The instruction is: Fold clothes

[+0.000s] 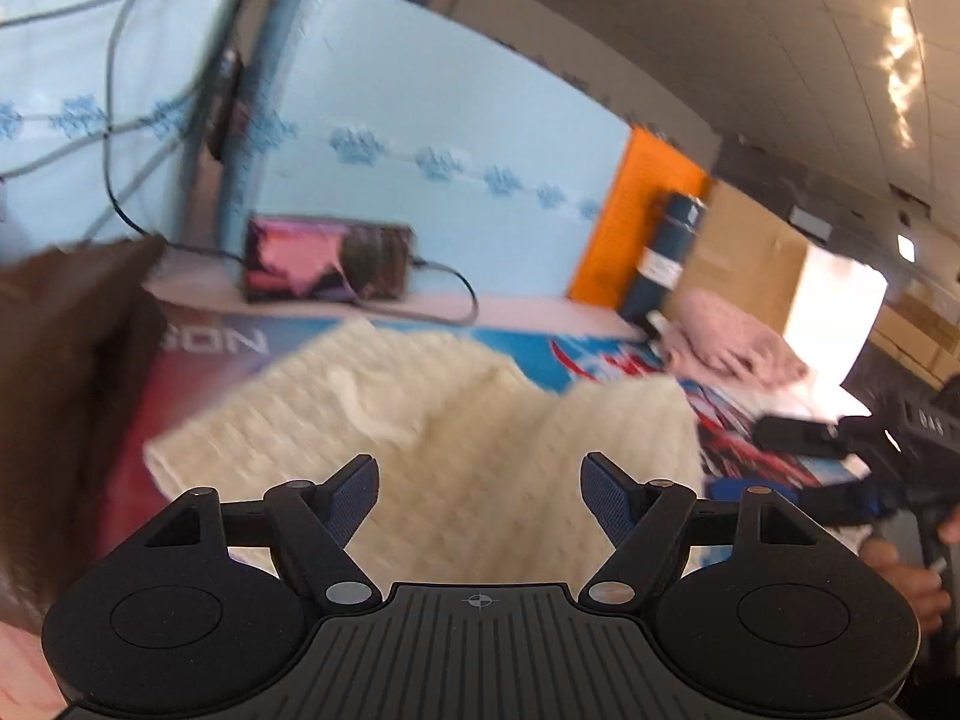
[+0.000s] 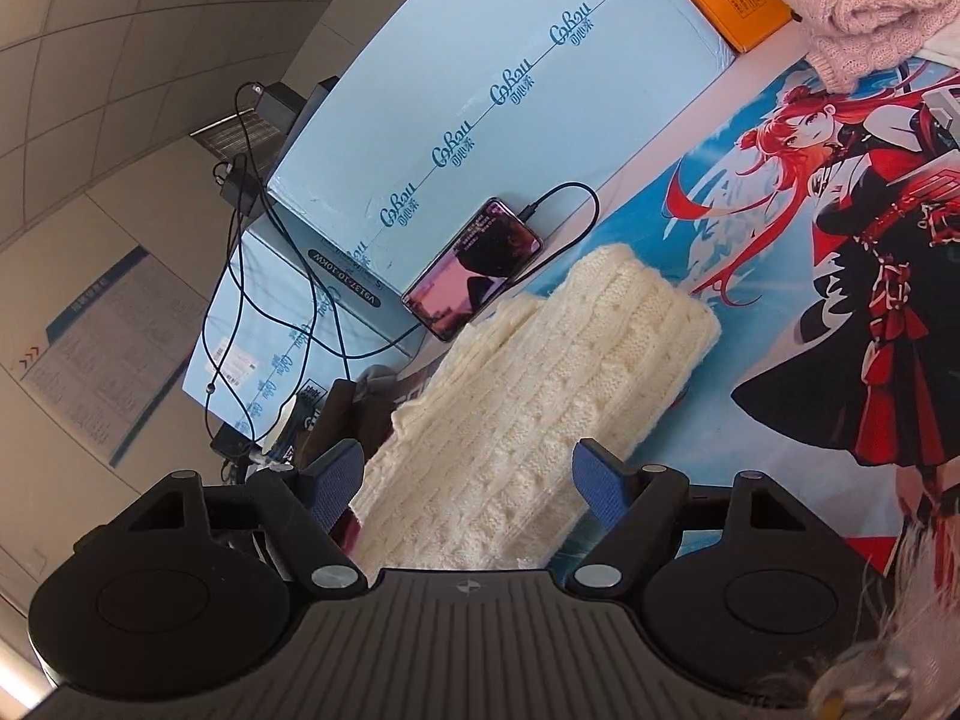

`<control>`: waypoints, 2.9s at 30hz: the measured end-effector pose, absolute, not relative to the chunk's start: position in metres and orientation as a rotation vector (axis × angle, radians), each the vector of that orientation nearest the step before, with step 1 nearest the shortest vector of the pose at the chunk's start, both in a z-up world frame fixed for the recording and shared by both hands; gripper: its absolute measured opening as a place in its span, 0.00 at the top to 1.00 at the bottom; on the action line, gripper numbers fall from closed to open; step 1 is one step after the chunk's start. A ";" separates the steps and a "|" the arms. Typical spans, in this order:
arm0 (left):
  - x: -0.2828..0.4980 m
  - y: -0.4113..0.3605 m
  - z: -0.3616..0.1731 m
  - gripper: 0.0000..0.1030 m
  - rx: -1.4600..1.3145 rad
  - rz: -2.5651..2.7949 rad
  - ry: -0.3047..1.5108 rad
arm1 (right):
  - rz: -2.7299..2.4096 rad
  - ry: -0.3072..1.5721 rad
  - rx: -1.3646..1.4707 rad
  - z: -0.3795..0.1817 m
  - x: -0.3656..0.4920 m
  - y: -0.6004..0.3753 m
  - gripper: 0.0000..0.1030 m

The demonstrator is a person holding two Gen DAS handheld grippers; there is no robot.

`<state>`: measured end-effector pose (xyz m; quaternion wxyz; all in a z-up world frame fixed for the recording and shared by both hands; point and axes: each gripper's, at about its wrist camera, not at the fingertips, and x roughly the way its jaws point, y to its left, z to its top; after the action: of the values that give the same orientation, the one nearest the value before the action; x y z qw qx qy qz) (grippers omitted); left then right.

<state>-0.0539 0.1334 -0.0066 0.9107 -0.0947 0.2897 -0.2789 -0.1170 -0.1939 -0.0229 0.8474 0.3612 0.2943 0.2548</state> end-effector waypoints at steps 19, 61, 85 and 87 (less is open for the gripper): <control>-0.133 0.047 -0.013 0.75 0.152 -1.200 0.496 | 0.376 0.554 0.795 0.000 -0.179 -0.251 0.39; 0.059 0.029 0.035 0.95 -0.030 -0.570 0.486 | 0.492 0.528 0.508 -0.022 -0.223 -0.245 0.90; -0.057 0.065 -0.019 0.17 0.190 -0.685 0.616 | 0.496 0.519 0.028 -0.020 -0.149 -0.181 0.73; -0.060 0.064 -0.022 0.17 0.211 -0.689 0.620 | 0.463 0.473 0.011 -0.020 -0.153 -0.176 0.88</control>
<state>-0.0604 0.0639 -0.0223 0.8892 0.1015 0.2984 -0.3317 -0.1527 -0.1760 -0.0204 0.9458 0.0056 0.2321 0.2271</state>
